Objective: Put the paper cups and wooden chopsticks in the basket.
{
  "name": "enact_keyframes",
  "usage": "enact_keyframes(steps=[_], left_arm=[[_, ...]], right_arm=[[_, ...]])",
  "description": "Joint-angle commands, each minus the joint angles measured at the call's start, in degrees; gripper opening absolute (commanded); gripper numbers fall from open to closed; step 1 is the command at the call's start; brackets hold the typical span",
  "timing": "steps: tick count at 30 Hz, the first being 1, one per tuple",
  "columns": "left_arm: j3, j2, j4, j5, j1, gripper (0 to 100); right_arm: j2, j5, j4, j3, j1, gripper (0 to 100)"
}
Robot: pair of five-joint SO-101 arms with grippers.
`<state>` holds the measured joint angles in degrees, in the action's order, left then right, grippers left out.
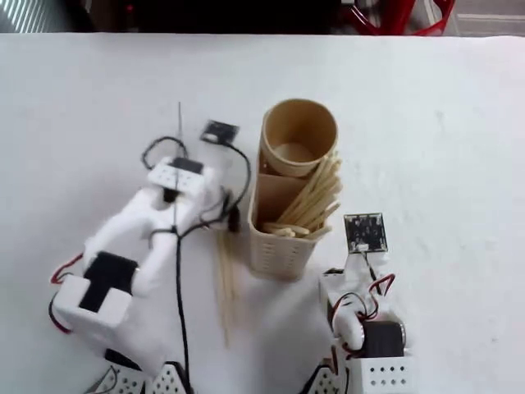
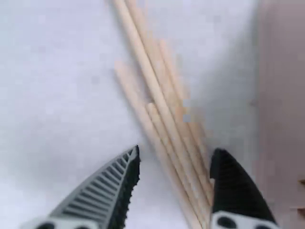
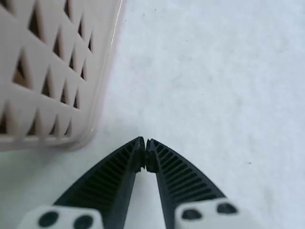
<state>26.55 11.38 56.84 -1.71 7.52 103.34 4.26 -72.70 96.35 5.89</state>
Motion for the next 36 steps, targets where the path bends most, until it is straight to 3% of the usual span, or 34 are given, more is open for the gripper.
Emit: enact_keyframes(steps=[1,10,16,26,36], left_arm=[[-1.7,0.2,0.9,2.8,-3.6,22],[-6.6,0.7,1.8,8.8,-4.8,20],[-6.1,-3.6,4.0,7.3,-3.6,18],[13.4,-24.1,-4.7,6.7,-3.6,18],[10.3,-13.6,-5.6,6.7,-3.6,5]], right_arm=[[0.1,0.1,-0.2,0.5,-0.5,1.9],[0.1,0.1,-0.2,0.5,-0.5,1.9],[0.1,0.1,-0.2,0.5,-0.5,1.9],[0.1,0.1,-0.2,0.5,-0.5,1.9],[0.1,0.1,-0.2,0.5,-0.5,1.9]])
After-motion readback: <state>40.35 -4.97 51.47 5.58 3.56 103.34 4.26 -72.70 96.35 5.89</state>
